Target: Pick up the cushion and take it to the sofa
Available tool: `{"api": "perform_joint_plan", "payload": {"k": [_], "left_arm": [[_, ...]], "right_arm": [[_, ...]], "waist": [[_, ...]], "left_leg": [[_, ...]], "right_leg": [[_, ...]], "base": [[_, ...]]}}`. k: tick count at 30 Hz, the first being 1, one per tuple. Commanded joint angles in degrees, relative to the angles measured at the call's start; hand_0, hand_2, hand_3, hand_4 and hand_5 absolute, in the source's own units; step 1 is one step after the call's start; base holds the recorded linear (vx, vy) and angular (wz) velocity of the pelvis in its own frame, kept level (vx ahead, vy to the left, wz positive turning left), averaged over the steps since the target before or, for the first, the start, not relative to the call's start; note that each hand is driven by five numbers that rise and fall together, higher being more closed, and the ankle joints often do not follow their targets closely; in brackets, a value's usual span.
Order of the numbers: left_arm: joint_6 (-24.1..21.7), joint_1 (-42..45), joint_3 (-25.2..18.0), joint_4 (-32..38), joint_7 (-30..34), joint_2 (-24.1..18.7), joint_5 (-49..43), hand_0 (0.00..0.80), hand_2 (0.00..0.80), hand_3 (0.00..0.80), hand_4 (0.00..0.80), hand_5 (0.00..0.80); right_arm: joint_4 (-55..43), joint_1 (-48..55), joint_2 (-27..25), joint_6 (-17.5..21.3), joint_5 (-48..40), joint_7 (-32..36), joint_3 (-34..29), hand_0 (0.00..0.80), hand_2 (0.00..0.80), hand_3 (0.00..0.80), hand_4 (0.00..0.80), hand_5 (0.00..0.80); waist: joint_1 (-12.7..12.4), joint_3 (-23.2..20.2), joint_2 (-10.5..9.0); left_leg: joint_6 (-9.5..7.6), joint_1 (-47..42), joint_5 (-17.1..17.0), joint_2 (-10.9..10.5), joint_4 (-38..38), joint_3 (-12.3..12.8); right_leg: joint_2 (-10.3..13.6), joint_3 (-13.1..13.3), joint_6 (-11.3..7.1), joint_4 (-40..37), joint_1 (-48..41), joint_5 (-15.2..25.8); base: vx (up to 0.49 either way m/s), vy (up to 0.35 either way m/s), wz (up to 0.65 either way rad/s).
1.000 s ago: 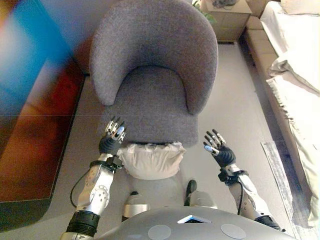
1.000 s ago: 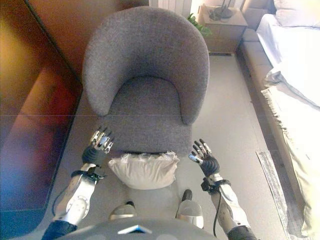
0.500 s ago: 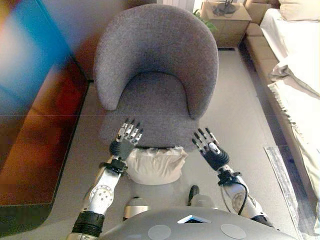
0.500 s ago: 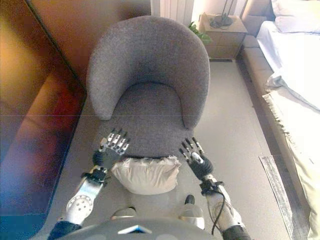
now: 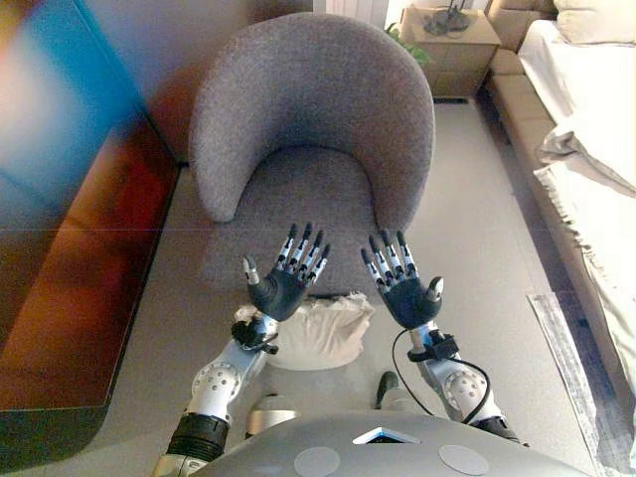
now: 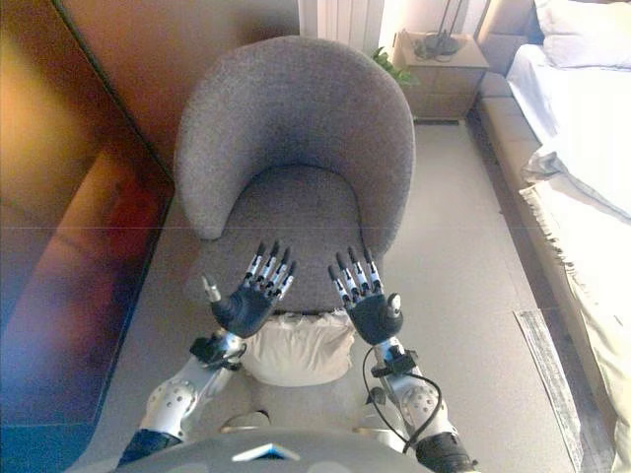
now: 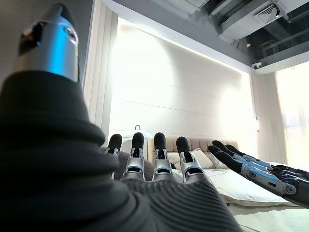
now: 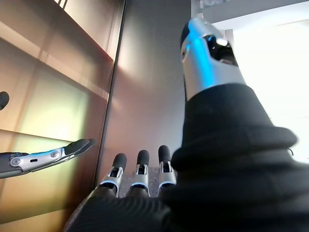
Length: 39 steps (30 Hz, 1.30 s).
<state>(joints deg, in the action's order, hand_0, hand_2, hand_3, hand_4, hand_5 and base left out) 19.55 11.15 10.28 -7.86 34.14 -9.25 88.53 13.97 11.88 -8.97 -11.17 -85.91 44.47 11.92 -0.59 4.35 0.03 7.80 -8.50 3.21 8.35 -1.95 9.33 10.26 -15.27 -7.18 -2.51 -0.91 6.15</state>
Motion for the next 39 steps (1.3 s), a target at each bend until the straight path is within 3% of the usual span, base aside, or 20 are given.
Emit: {"api": "perform_joint_plan", "payload": {"k": [1, 7, 10, 12, 14, 17, 18, 20, 23, 27, 33, 36, 39], "left_arm": [[-1.43, -2.47, 0.30, 3.46, 0.87, -0.32, -0.13, 0.000, 0.000, 0.000, 0.000, 0.000], [-2.23, -2.16, 0.17, 3.77, -0.53, -0.63, -2.45, 0.000, 0.000, 0.000, 0.000, 0.000], [-7.75, -1.91, 0.22, 3.33, -3.66, -2.36, -11.68, 0.000, 0.000, 0.000, 0.000, 0.000], [-17.96, -1.61, 0.70, 3.11, -12.91, -5.27, -28.49, 0.000, 0.000, 0.000, 0.000, 0.000], [-25.18, -1.89, 1.10, 2.37, -24.16, -8.47, -42.68, 0.000, 0.000, 0.000, 0.000, 0.000], [-30.00, -1.49, -1.49, -0.36, -33.15, -12.37, -62.96, 0.000, 0.000, 0.000, 0.000, 0.000], [-30.64, -1.30, -2.08, -0.95, -34.73, -13.88, -65.89, 0.000, 0.000, 0.000, 0.000, 0.000], [-29.31, -0.96, -2.91, -1.03, -35.98, -14.94, -64.14, 0.000, 0.000, 0.000, 0.000, 0.000], [-29.81, 0.64, -4.19, -2.45, -35.81, -13.36, -59.47, 0.000, 0.000, 0.000, 0.000, 0.000], [-32.11, 2.25, -4.49, -4.26, -34.05, -11.06, -56.13, 0.000, 0.000, 0.000, 0.000, 0.000], [-32.30, 1.48, -4.16, -3.26, -31.35, -10.08, -49.33, 0.000, 0.000, 0.000, 0.000, 0.000], [-32.96, 1.85, -3.85, -3.21, -30.76, -9.77, -49.49, 0.000, 0.000, 0.000, 0.000, 0.000], [-31.94, 2.83, -4.70, -3.18, -29.33, -9.99, -50.31, 0.000, 0.000, 0.000, 0.000, 0.000]], "right_arm": [[-2.28, -0.88, 0.86, 0.24, 0.20, 2.27, -0.51, 0.000, 0.000, 0.000, 0.000, 0.000], [-2.73, -0.90, 0.87, 0.43, 0.74, 1.28, -0.29, 0.000, 0.000, 0.000, 0.000, 0.000], [-2.65, -0.67, 0.11, 4.25, 5.46, -2.16, -0.20, 0.000, 0.000, 0.000, 0.000, 0.000], [-2.27, -0.48, -2.10, 12.23, 17.82, -11.73, -0.01, 0.000, 0.000, 0.000, 0.000, 0.000], [-1.75, -0.38, -5.13, 18.41, 33.10, -22.86, 0.40, 0.000, 0.000, 0.000, 0.000, 0.000], [0.07, 0.79, -9.22, 21.17, 51.31, -34.83, -0.97, 0.000, 0.000, 0.000, 0.000, 0.000], [0.53, 1.05, -10.82, 21.47, 55.90, -37.81, -1.57, 0.000, 0.000, 0.000, 0.000, 0.000], [0.93, 1.32, -12.72, 21.04, 57.66, -41.44, -2.17, 0.000, 0.000, 0.000, 0.000, 0.000], [0.98, 2.06, -11.26, 20.97, 50.19, -39.17, -3.92, 0.000, 0.000, 0.000, 0.000, 0.000], [0.22, 2.98, -9.41, 22.52, 47.04, -37.82, -5.03, 0.000, 0.000, 0.000, 0.000, 0.000], [-0.32, 2.77, -10.96, 22.43, 48.62, -37.45, -4.71, 0.000, 0.000, 0.000, 0.000, 0.000], [0.26, 2.34, -11.59, 22.65, 46.69, -37.17, -4.15, 0.000, 0.000, 0.000, 0.000, 0.000], [-0.29, 2.90, -10.83, 22.02, 43.78, -37.79, -4.88, 0.000, 0.000, 0.000, 0.000, 0.000]], "waist": [[1.05, 0.55, -1.55], [0.79, 0.60, -1.64], [0.75, 0.58, -1.74], [0.78, 0.73, -1.83], [1.11, 1.00, -1.92], [1.50, 1.38, -2.10], [1.62, 1.50, -2.19], [1.75, 1.96, -2.28], [1.89, 2.83, -2.48], [1.81, 3.69, -2.43], [1.24, 4.83, -2.40], [0.27, 5.16, -2.78], [0.37, 4.32, -2.59]], "left_leg": [[-3.53, 0.35, 1.02, -1.06, 0.68, 1.35], [-3.65, 0.53, 0.92, -1.14, 0.64, 1.19], [-3.53, 0.55, 0.85, -1.10, 0.56, 1.21], [-3.41, 0.66, 0.78, -1.07, 0.66, 1.21], [-3.51, 0.70, 0.58, -1.17, 0.72, 1.21], [-3.58, 0.96, 0.35, -1.10, 0.92, 1.31], [-3.60, 1.22, 0.24, -1.00, 1.15, 1.33], [-3.56, 1.48, 0.09, -0.67, 1.61, 1.26], [-3.45, 1.65, 0.22, -0.11, 2.81, 1.35], [-2.78, 2.72, 0.08, 0.77, 4.01, 1.19], [-1.73, 7.95, -3.59, 1.29, 11.80, -2.29], [-2.56, 9.05, -2.21, -0.47, 11.23, -4.35], [-2.53, 6.71, -1.96, -0.07, 7.51, -2.87]], "right_leg": [[2.82, 0.91, -3.03, 2.54, 0.08, -3.19], [2.67, 0.96, -2.91, 2.23, -0.07, -3.14], [2.58, 0.81, -2.88, 2.12, -0.15, -3.13], [2.49, 0.81, -2.98, 2.15, -0.17, -3.14], [2.37, 1.12, -3.00, 2.27, -0.06, -3.15], [1.90, 1.71, -2.64, 2.54, 0.27, -3.47], [1.68, 2.00, -2.47, 2.54, 0.34, -3.54], [1.17, 2.36, -2.10, 2.55, 0.28, -3.67], [0.38, 2.71, -1.27, 2.74, 0.25, -3.88], [-0.69, 2.86, -0.27, 2.83, 0.99, -4.21], [-2.60, 3.73, 1.88, 3.93, 1.82, -5.49], [-2.27, 4.20, 1.52, 4.32, 1.65, -5.37], [-1.18, 3.27, 0.84, 4.83, 0.82, -5.46]], "base": [[0.000, 0.000, 0.00], [0.000, 0.000, 0.00], [0.000, 0.000, 0.00], [0.000, 0.000, 0.00], [0.000, 0.000, 0.00], [-0.004, -0.012, -0.01], [-0.011, -0.044, -0.03], [0.011, -0.062, -0.02], [0.013, -0.076, -0.03], [-0.035, -0.089, -0.06], [-0.038, -0.060, 0.05], [0.047, 0.013, 0.09], [0.098, 0.038, 0.03]]}}
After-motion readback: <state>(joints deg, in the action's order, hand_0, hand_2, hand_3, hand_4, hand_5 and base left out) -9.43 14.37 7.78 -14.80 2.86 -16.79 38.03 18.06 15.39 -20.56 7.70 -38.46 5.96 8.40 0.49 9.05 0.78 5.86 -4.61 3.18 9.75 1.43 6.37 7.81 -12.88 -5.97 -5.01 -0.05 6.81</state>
